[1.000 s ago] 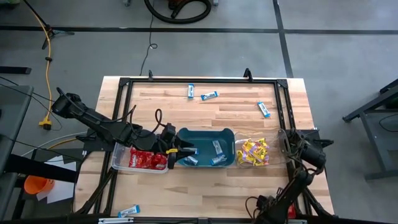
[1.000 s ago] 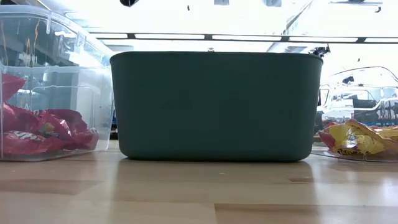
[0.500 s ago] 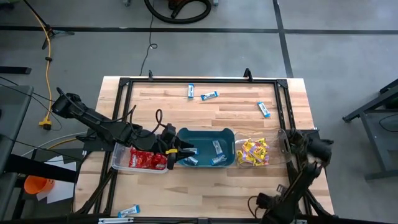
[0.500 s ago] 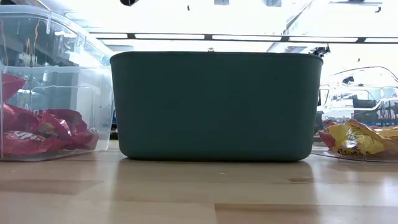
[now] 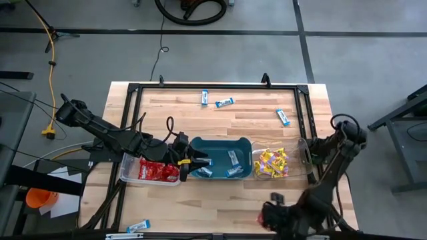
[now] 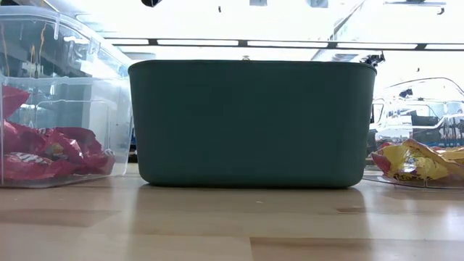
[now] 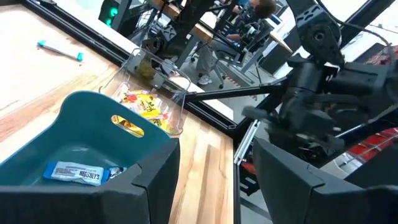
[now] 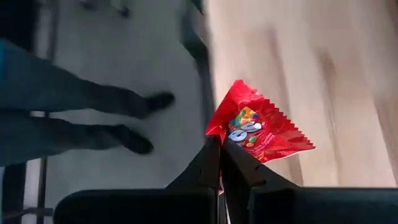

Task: Sort candy
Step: Put the red candy into the left transparent bin, then put the white chocolate into the blue bin

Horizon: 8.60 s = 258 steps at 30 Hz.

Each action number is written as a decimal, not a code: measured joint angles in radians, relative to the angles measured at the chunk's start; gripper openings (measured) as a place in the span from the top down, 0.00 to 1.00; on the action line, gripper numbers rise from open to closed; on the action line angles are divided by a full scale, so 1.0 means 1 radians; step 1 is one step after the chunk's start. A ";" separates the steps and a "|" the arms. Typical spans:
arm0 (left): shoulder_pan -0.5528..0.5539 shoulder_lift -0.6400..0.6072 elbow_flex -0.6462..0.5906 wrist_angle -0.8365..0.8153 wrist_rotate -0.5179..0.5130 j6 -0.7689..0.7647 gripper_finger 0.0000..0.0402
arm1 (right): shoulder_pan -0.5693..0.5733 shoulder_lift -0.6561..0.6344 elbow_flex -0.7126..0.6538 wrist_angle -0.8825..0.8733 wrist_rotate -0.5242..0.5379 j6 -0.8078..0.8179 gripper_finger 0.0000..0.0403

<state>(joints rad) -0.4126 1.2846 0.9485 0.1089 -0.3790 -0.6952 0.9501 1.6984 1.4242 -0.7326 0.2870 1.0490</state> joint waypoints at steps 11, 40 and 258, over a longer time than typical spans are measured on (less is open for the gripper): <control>0.000 -0.004 0.000 0.023 0.062 -0.043 0.53 | -0.269 -0.003 0.000 0.238 -0.003 -0.521 1.00; 0.000 -0.365 0.073 -0.017 -0.243 0.384 0.53 | -0.725 0.220 0.002 1.170 -0.177 -0.896 1.00; -0.292 0.171 0.259 -0.705 0.479 -0.519 0.53 | -0.688 -0.402 -0.117 -0.058 -0.132 -0.743 0.28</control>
<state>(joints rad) -0.7048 1.4551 1.2071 -0.5959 0.1004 -1.2137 0.2619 1.2969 1.3071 -0.7909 0.1553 0.3058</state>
